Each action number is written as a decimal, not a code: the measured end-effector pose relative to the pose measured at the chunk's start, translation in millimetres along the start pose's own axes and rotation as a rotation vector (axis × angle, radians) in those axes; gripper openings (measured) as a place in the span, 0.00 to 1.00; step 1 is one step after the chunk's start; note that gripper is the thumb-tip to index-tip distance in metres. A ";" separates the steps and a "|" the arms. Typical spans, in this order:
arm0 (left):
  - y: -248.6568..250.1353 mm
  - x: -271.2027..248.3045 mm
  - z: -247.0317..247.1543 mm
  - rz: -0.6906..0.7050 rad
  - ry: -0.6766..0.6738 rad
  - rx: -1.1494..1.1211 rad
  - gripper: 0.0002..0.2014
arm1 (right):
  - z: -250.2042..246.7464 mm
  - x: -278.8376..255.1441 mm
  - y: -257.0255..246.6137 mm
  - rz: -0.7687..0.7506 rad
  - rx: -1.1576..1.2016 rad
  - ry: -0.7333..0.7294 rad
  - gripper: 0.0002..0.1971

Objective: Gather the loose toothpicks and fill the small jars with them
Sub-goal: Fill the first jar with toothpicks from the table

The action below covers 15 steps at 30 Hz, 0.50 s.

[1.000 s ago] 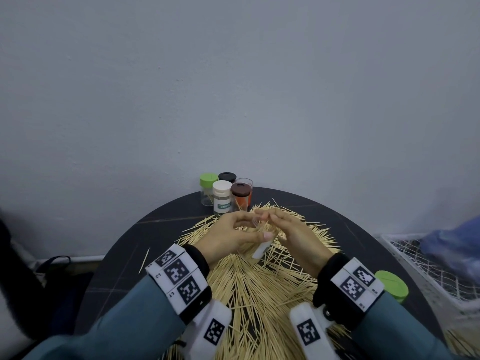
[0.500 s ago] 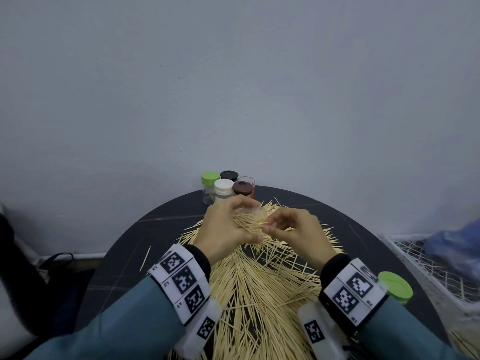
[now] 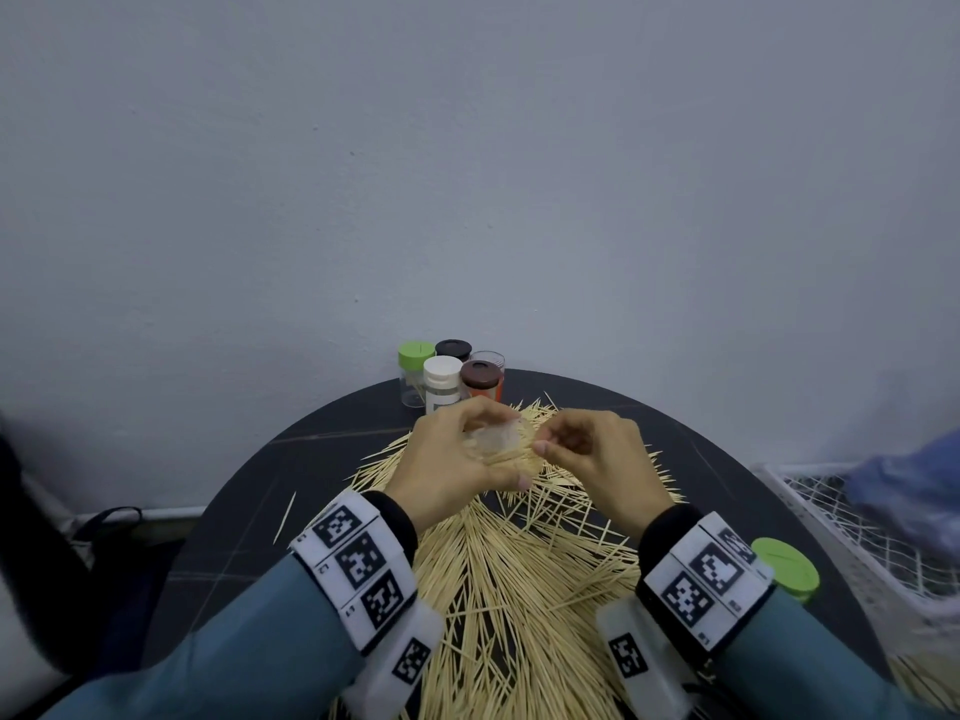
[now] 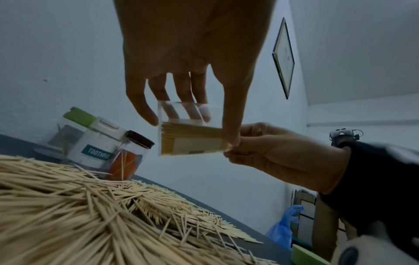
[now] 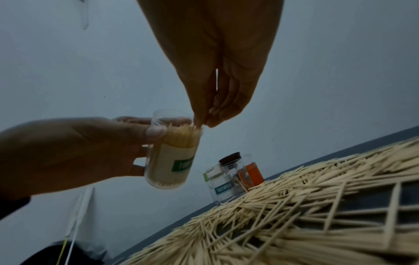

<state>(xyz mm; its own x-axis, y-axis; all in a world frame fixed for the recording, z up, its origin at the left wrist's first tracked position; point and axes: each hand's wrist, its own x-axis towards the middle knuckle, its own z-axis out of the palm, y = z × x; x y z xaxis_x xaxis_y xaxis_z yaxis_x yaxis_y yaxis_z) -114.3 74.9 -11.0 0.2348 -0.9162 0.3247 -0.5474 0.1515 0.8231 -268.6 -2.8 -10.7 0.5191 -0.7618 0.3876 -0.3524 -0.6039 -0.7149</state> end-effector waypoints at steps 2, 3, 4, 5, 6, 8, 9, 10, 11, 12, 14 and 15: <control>-1.0 0.3 -1.3 0.005 0.007 0.007 0.28 | -0.7 -0.7 -2.3 0.006 -0.003 -0.065 0.02; -1.4 0.2 -1.7 0.005 0.006 0.012 0.28 | -0.9 -1.3 -3.9 0.009 0.007 -0.085 0.01; -2.0 -0.2 -1.8 0.004 0.005 0.018 0.28 | -1.0 -1.7 -5.2 0.010 0.016 -0.093 0.01; -2.3 -0.3 -1.7 0.003 0.004 0.025 0.28 | -1.0 -2.1 -6.0 0.010 0.020 -0.089 0.02; -2.5 -0.4 -1.5 0.001 0.003 0.032 0.28 | -1.2 -2.3 -6.4 0.012 0.021 -0.079 0.02; -2.4 0.2 -1.6 -0.005 0.001 0.041 0.28 | -2.4 -2.3 -6.2 0.018 0.026 -0.062 0.03; -2.3 0.7 -1.7 -0.012 -0.001 0.043 0.29 | -3.0 -2.1 -5.7 0.018 0.030 -0.058 0.03; -2.6 0.8 -2.0 -0.019 -0.003 0.043 0.29 | -3.4 -1.6 -5.0 0.020 0.037 -0.049 0.02; -2.4 0.9 -2.3 -0.025 -0.004 0.041 0.28 | -3.7 -1.2 -4.4 0.025 0.050 -0.031 0.02; -2.4 0.7 -2.3 -0.031 -0.007 0.038 0.28 | -3.8 -1.1 -3.9 0.028 0.062 -0.008 0.03; -2.0 0.5 -2.0 -0.038 -0.013 0.032 0.29 | -3.2 -1.0 -3.7 0.023 0.055 0.016 0.03; -1.6 0.6 -1.7 -0.041 -0.017 0.029 0.29 | -2.4 -1.3 -4.1 0.018 0.037 0.008 0.03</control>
<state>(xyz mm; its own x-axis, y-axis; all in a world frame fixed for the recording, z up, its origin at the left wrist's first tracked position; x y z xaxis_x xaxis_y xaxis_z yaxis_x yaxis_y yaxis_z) -111.9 74.8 -11.3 0.2443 -0.9275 0.2831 -0.5609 0.1030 0.8215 -269.6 0.1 -6.8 0.5066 -0.7743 0.3792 -0.3325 -0.5813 -0.7427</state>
